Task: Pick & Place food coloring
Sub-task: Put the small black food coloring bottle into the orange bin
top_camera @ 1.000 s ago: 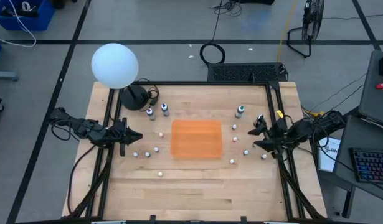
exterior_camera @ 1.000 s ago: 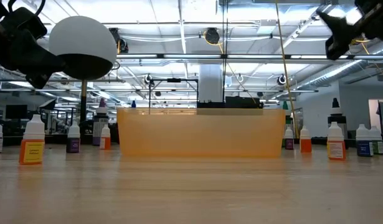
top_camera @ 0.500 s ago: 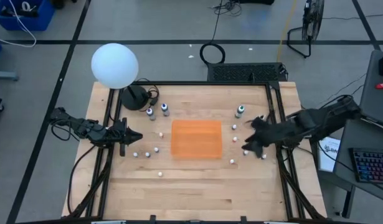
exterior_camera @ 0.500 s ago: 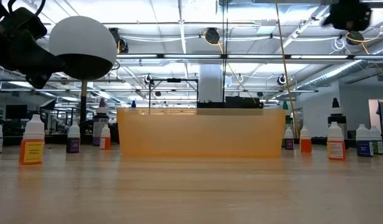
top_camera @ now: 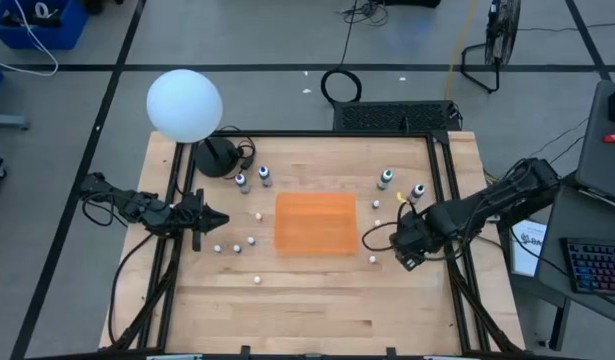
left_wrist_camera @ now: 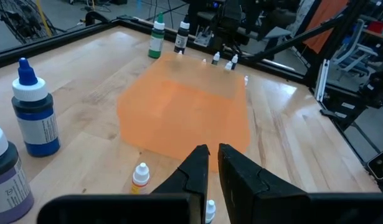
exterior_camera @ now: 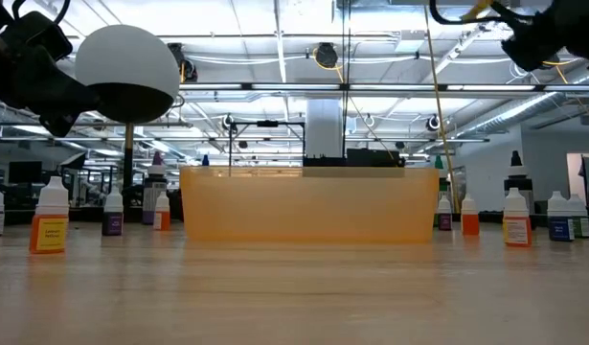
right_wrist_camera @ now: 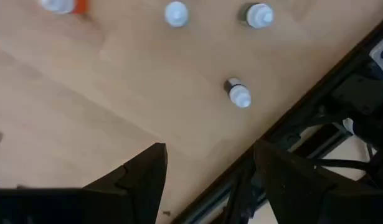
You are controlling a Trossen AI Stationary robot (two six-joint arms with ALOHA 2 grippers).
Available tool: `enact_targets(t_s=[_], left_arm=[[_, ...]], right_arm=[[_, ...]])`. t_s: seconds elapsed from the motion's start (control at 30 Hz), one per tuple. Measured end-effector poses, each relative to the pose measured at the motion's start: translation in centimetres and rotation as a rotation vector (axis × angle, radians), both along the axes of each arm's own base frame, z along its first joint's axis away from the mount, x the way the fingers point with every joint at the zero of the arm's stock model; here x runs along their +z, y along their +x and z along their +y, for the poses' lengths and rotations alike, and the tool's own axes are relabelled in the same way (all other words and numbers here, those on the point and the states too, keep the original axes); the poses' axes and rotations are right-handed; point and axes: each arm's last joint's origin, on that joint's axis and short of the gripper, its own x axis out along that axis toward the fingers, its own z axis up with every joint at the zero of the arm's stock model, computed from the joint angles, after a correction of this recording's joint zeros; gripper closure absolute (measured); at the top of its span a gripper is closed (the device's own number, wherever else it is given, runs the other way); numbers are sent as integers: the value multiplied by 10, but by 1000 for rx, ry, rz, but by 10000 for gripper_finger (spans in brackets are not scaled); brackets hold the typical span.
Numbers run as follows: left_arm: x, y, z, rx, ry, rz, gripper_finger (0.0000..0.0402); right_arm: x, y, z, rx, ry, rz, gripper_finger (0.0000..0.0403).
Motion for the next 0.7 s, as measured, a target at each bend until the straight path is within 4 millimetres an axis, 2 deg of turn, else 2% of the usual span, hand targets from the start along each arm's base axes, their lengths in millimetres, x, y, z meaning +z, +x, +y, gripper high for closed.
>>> enact_targets(t_s=[0.17, 0.5, 0.7], left_arm=[[0, 0, 0, 0, 1, 2, 360], [0, 0, 0, 0, 2, 4, 360], [0, 0, 0, 0, 2, 4, 360]], right_arm=[[-23, -18, -2, -37, -70, 8, 174], [-83, -38, -7, -71, -34, -71, 174], [-100, -44, -10, -73, -36, -66, 174]])
